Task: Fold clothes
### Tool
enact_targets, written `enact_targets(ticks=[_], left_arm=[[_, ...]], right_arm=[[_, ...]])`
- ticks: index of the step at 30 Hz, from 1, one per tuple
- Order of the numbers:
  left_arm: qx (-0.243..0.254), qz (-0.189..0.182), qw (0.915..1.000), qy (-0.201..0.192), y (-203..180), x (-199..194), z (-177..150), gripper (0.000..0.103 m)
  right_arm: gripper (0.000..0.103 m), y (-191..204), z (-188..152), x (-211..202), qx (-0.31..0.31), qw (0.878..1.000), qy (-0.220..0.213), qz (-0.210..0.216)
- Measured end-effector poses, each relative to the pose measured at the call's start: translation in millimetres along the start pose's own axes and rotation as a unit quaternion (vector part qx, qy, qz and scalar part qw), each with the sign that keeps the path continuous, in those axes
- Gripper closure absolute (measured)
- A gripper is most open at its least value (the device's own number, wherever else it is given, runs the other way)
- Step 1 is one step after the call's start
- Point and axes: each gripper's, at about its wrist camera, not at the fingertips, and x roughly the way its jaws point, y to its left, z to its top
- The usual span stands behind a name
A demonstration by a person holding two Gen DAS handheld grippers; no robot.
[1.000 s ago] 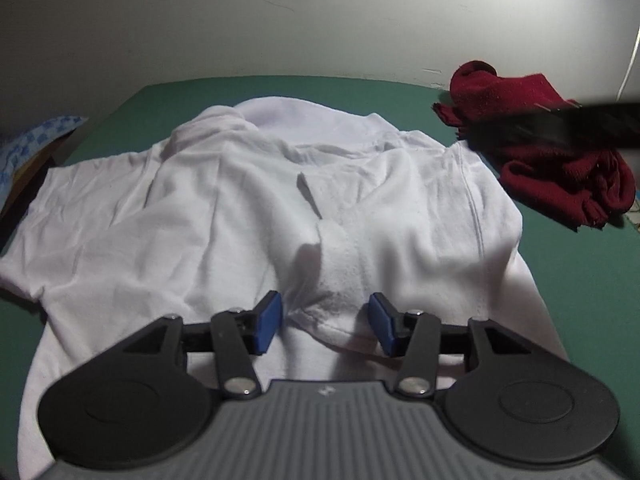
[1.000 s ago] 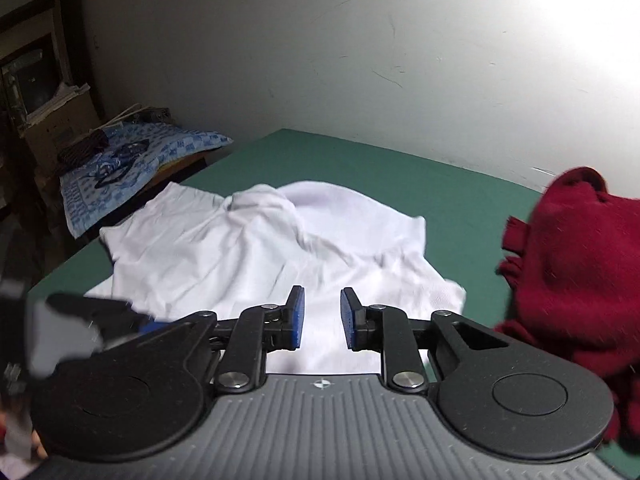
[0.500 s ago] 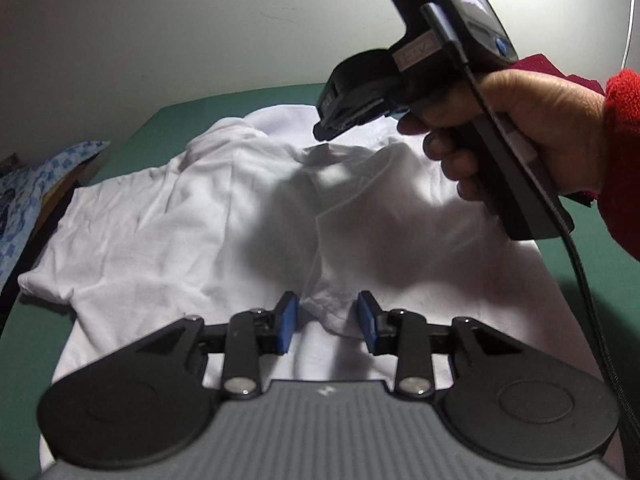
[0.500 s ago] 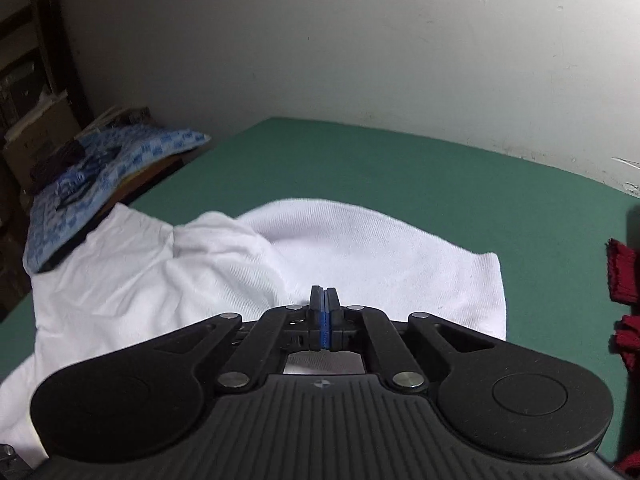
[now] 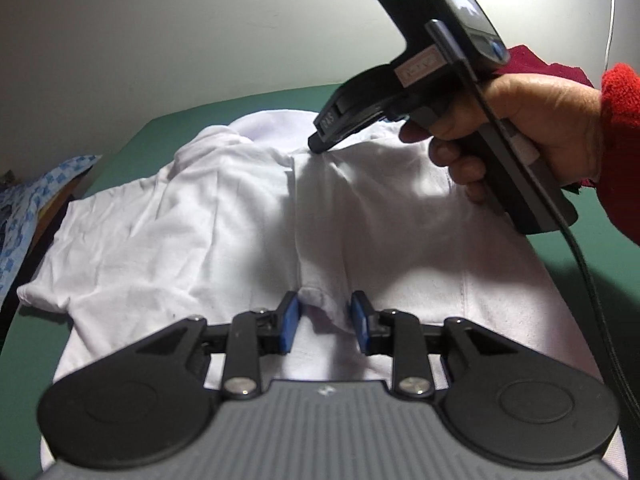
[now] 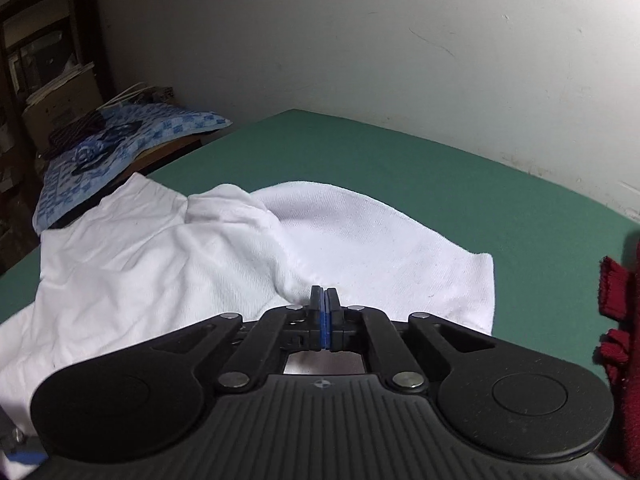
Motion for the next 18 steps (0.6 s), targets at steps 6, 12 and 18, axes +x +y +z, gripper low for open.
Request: enact_targets(ticks=[6, 12, 18], left_arm=[[0.017, 0.008, 0.9998, -0.007, -5.3, 0.8, -1.6, 0.078], [-0.045, -0.010, 0.9989, 0.000, 23.2, 2.2, -2.7, 0.069], [-0.027, 0.000, 0.9996, 0.003, 18.4, 0.3, -3.2, 0.068]], right_arm=[[0.096, -4.5, 5.4, -3.1, 0.036, 0.998, -0.040, -0.033], [0.080, -11.7, -4.7, -33.6, 0.108, 0.989, 0.006, 0.100], [0.103, -8.1, -24.9, -17.7, 0.157, 0.986, 0.004, 0.053]])
